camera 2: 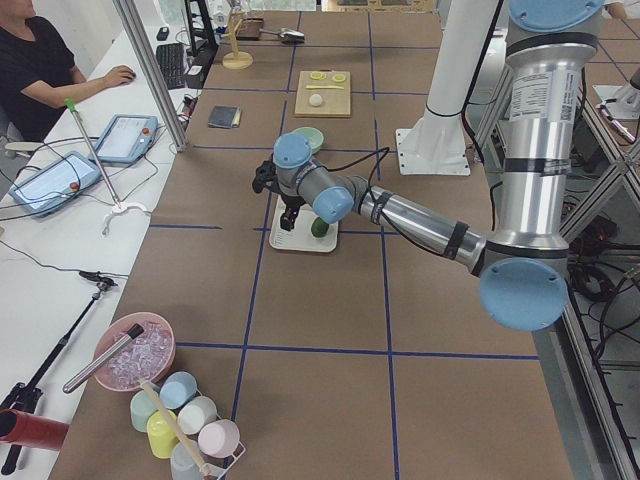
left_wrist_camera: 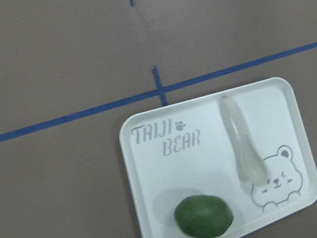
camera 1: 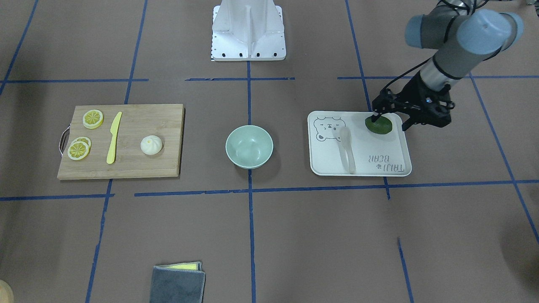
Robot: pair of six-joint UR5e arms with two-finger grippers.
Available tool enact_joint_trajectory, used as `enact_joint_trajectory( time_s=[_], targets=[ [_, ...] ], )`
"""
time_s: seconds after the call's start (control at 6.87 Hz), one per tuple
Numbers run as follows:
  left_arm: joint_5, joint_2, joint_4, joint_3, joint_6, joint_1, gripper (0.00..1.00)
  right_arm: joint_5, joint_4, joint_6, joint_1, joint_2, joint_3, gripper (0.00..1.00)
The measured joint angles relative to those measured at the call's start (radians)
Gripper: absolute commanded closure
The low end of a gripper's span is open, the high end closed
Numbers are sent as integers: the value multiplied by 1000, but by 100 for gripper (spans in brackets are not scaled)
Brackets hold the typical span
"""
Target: Put spoon and bun in bowl
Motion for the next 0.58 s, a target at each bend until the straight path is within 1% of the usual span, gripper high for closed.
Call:
enact_joint_trajectory(
  time_s=[0.15,0.29,0.58],
  targets=[
    [36,-47,-1,54,-35,33,5,1,0,-1,0,-1,-2,0],
    [50,-86,0,107,-48,49,11,2,0,-1,0,-3,-6,0],
    [57,-141,3,187,-55,60,11,18,-1,1,0,-5,-13,0]
  ],
)
